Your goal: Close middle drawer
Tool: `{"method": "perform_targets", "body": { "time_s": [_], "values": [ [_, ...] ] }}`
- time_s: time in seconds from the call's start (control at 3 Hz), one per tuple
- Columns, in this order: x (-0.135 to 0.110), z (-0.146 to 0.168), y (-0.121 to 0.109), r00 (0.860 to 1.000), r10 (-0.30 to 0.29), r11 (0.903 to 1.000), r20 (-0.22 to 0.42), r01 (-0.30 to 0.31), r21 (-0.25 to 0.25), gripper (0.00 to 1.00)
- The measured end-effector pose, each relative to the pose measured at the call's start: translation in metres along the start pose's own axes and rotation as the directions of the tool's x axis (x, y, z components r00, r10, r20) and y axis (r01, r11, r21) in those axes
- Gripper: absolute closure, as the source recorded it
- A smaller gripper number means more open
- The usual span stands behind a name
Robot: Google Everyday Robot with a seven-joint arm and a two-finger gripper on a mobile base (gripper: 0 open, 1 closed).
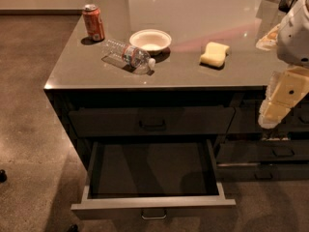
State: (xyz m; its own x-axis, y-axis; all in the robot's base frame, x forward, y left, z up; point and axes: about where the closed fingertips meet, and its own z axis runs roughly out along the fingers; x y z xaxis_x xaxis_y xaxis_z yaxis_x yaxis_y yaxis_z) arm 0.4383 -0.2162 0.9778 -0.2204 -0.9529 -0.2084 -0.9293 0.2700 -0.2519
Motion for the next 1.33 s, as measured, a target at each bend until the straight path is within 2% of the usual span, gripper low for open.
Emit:
{"method": "perform_targets", "body": {
  "time_s": [0.33, 0.67, 1.0, 1.33],
  "values": [
    [0.000, 0.000, 0.000, 1.000, 0.000, 1.0000, 0.000, 0.000, 0.000, 0.00],
    [-0.001, 0.009, 0.001, 1.000, 0.005, 0.9993, 0.023, -0.004, -0.036, 0.00],
    [0.023, 0.073, 0.015, 0.991, 0.121, 0.9796, 0.054, -0.110, -0.168, 0.00],
    [0.047, 0.145, 0.064, 0.957, 0.265, 0.9283, 0.121, -0.219, -0.300, 0.00]
  ]
}}
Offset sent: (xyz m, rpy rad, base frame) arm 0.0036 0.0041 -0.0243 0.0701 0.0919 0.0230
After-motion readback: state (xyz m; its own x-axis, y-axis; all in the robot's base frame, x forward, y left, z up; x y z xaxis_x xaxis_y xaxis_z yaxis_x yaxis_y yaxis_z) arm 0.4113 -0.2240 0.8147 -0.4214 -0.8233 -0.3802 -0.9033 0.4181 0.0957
